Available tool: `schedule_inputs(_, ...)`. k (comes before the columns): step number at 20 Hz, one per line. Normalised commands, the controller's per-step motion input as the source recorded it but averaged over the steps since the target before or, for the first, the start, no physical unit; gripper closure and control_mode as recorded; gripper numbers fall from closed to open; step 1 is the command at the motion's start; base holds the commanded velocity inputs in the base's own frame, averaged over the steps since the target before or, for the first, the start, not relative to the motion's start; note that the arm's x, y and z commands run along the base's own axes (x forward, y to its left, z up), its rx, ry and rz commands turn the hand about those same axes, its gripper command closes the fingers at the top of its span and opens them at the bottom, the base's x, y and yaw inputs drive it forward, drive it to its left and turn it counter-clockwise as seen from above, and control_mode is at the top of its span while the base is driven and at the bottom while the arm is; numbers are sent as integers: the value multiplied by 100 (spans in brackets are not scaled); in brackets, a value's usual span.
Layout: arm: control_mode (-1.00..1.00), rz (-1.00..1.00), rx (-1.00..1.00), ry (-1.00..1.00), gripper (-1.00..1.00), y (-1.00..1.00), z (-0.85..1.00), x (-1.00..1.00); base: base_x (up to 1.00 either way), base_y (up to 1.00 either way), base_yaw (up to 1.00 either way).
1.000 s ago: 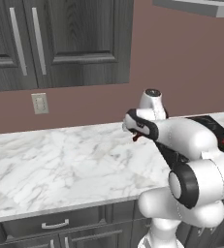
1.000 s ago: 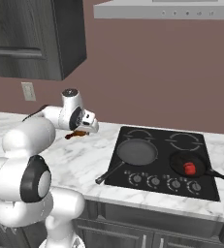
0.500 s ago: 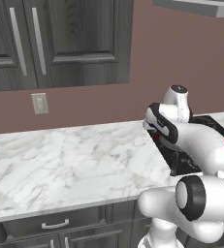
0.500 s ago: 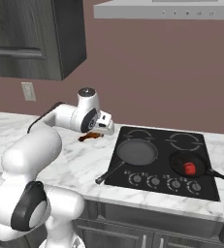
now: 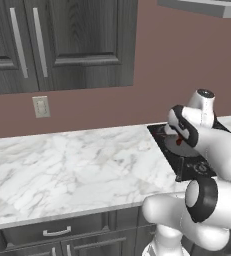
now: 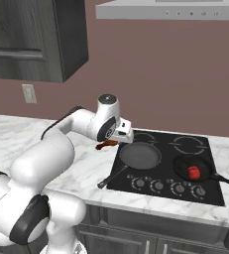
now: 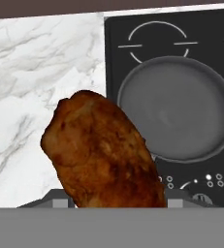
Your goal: Place both pans onto different burners. Then place the bell pepper and the chicken drumstick on different pans.
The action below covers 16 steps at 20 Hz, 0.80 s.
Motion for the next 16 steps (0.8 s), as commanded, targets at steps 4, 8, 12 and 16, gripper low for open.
schedule_inputs(4,-100,0,0,2,100,-54,0,0,0,0,0)
schedule_inputs(8,-100,0,0,3,100,-54,0,0,0,0,0)
schedule_inputs(12,-100,0,0,3,100,-46,-9,0,0,0,0)
schedule_inputs(16,-100,0,0,1,100,-16,-22,2,0,0,0)
